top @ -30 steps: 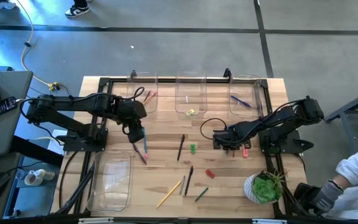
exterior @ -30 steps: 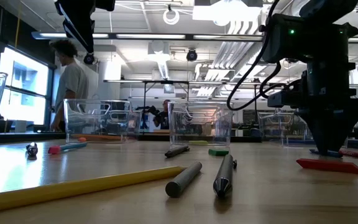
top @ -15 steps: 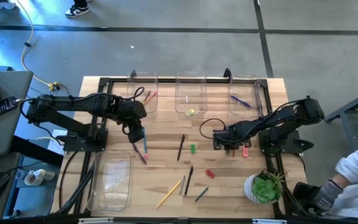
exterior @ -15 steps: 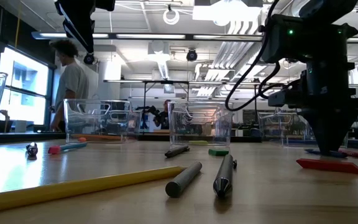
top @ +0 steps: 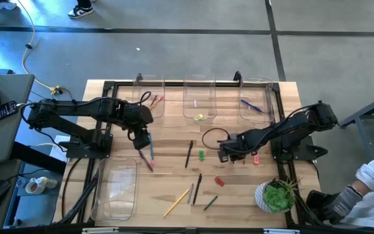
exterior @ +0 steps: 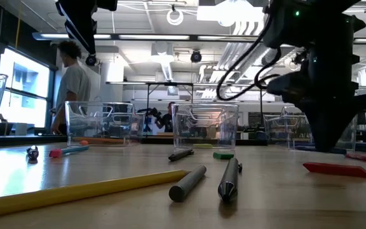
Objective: Sort crayons/erasers/pens/pencils in bins
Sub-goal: Put the blue crayon into the bottom transparent bin
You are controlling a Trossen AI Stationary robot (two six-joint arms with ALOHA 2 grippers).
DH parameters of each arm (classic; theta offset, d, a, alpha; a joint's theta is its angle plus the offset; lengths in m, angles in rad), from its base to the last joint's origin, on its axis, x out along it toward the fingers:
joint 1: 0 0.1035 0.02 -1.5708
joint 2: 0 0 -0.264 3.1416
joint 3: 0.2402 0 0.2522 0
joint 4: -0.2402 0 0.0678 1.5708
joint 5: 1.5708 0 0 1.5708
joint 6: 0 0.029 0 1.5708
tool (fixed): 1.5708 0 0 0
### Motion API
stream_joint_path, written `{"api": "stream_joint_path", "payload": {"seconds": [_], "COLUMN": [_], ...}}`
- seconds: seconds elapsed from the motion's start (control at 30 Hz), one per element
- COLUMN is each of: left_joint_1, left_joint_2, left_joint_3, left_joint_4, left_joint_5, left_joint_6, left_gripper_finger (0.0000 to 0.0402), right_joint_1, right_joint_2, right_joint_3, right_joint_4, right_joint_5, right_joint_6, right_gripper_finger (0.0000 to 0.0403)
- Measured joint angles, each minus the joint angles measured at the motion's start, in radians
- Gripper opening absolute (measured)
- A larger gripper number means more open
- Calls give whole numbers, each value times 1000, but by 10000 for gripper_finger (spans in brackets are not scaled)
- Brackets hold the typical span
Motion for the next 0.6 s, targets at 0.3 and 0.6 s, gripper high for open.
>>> {"api": "stream_joint_path", "payload": {"seconds": [0.3, 0.6], "left_joint_1": [0, -1], "left_joint_2": [0, 0], "left_joint_3": [0, 0], "left_joint_4": [4, 101], "left_joint_5": [9, 85], "left_joint_6": [2, 36], "left_gripper_finger": [185, 182], "right_joint_1": [43, 45], "right_joint_2": [-1, -2], "right_joint_3": [53, 175], "right_joint_4": [103, 129], "right_joint_5": [52, 144], "right_joint_6": [-100, -288], "right_gripper_finger": [1, 1]}}
